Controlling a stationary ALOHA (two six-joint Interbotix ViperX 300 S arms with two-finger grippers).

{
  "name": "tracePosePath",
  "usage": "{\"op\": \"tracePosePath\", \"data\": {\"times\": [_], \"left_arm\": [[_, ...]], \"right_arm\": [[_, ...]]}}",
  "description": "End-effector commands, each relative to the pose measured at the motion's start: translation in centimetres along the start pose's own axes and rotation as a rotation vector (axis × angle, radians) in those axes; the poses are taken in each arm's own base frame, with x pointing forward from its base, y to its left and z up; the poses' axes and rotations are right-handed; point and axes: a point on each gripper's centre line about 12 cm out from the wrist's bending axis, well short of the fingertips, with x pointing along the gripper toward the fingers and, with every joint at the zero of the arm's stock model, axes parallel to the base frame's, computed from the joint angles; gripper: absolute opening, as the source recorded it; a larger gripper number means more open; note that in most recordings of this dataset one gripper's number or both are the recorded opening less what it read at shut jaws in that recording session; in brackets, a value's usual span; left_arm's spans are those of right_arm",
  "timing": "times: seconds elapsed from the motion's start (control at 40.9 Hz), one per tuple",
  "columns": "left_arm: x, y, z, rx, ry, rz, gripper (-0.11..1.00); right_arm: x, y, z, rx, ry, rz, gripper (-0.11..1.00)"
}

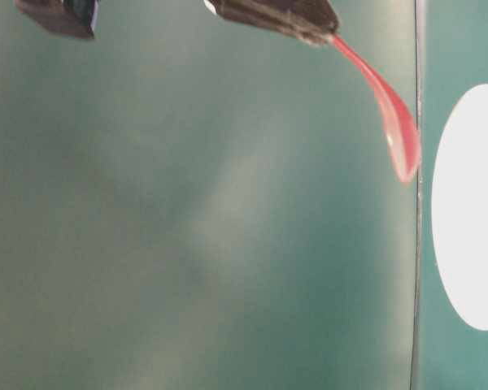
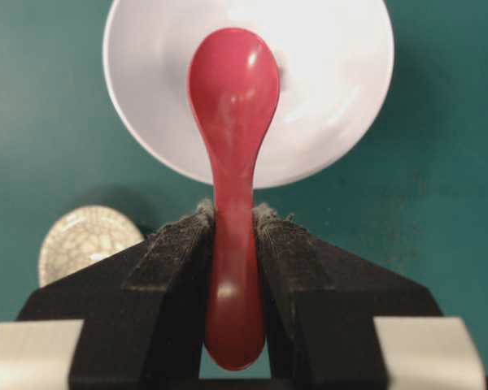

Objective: Grip the spoon and scoop the red block from the bowl with right arm.
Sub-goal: 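Carry the spoon left and position its bowl over the white bowl, then lower the spoon tip into the white bowl beside the red cube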

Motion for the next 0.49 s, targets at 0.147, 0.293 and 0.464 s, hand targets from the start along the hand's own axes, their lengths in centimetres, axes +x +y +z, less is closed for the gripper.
{"op": "tracePosePath", "data": {"times": [0.147, 0.293, 0.464], "left_arm": [[0.0, 0.1, 0.6, 0.004, -0.015, 0.003, 0.0], [0.0, 0.1, 0.6, 0.004, -0.017, 0.003, 0.0], [0.0, 0.1, 0.6, 0.004, -0.015, 0.003, 0.0]], "right_arm": [[1.2, -0.1, 2.1, 0.001, 0.004, 0.0, 0.25], [2.1, -0.3, 2.4, 0.007, 0.05, 0.002, 0.25], [2.9, -0.7, 2.6, 0.014, 0.108, 0.001, 0.25]]}}
